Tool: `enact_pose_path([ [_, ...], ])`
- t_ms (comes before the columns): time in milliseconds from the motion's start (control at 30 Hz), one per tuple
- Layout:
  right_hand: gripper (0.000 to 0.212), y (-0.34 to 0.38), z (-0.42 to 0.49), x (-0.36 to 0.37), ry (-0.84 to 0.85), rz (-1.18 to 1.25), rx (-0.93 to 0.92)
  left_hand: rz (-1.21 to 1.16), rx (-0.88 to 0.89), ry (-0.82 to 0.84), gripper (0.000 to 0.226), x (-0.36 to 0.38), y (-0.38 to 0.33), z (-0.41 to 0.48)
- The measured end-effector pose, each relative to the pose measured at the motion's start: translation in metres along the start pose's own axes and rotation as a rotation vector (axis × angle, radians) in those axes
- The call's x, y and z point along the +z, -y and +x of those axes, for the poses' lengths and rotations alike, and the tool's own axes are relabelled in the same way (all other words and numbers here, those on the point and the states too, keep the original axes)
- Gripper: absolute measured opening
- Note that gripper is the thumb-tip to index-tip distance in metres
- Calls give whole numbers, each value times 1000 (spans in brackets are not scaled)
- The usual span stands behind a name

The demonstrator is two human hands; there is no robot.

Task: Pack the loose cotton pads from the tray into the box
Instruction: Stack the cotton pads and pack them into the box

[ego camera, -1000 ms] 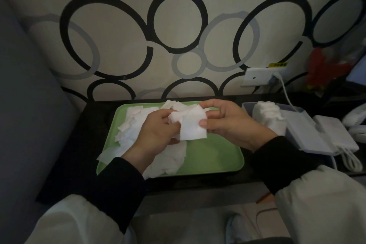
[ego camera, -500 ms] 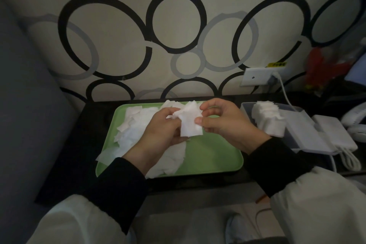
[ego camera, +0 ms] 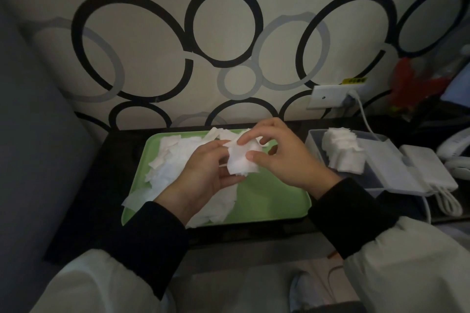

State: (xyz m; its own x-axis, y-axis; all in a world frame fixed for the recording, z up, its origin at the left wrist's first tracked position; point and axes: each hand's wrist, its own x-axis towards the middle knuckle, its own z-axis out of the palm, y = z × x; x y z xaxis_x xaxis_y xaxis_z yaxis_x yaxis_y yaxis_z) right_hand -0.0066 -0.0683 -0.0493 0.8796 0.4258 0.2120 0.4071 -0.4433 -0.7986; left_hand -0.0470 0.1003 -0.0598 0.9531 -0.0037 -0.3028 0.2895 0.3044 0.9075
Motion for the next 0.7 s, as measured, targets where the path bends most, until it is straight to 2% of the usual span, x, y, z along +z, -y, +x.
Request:
enact_pose_path([
  [200, 18, -3, 2, 3, -62, 82, -19, -62, -8, 25, 25, 1, -1, -2],
  [367, 17, 1, 1, 3, -99, 113, -69, -200, -93, 30, 29, -1, -3, -3],
  [567, 13, -1, 2, 5, -141, 118, -91, -232, -181, 51, 51, -3, -7, -4],
  [700, 14, 2, 2, 3, -142, 134, -86, -237, -169, 79, 52, -4, -6, -4],
])
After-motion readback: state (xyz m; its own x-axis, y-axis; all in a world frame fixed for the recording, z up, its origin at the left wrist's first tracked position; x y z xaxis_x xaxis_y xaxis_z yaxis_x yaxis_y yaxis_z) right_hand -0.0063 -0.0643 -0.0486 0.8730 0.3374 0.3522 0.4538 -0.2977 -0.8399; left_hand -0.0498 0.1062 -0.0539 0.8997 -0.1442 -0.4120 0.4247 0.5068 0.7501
